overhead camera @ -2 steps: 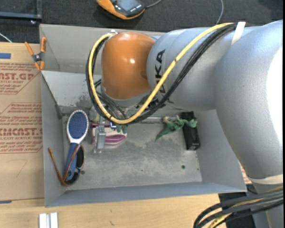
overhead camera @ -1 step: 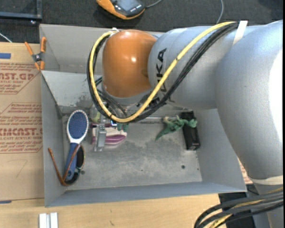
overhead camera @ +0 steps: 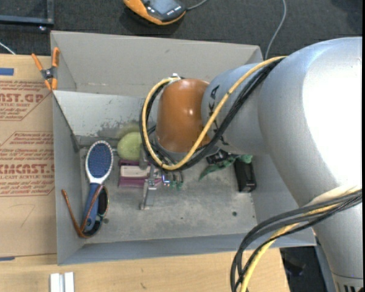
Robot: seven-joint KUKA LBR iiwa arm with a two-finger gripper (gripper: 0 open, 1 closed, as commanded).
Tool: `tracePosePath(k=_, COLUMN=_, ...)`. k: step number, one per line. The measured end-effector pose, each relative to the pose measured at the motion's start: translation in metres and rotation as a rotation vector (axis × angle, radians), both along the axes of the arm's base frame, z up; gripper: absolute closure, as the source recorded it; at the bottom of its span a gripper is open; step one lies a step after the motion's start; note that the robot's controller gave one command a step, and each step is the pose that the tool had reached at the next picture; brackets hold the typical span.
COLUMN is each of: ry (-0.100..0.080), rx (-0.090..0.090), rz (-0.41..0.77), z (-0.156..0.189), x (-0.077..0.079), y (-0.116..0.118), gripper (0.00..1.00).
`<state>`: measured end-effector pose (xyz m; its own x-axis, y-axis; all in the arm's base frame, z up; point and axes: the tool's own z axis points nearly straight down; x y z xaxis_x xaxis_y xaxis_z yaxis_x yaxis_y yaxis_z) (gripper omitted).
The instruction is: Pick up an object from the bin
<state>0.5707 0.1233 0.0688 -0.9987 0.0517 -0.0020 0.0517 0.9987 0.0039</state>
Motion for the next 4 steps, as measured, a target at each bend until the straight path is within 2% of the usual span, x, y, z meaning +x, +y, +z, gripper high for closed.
tracePosePath(k=1, ry=-0.002, rx=0.000, rz=-0.002, z=0.058, x=-0.003, y=0.007, gripper=0.00)
tracePosePath(k=2, ry=-0.008, rx=0.004, rz=0.001, z=0.002, x=0.002, y=0.002, gripper=0.00)
tracePosePath(k=3, ry=-0.010, rx=0.006, rz=-0.083, z=0.003, x=-0.007, y=-0.005, gripper=0.00)
tracePosePath(k=4, ry=-0.018, rx=0.007, rz=0.001, z=0.006, x=0.005, y=0.003, gripper=1.00)
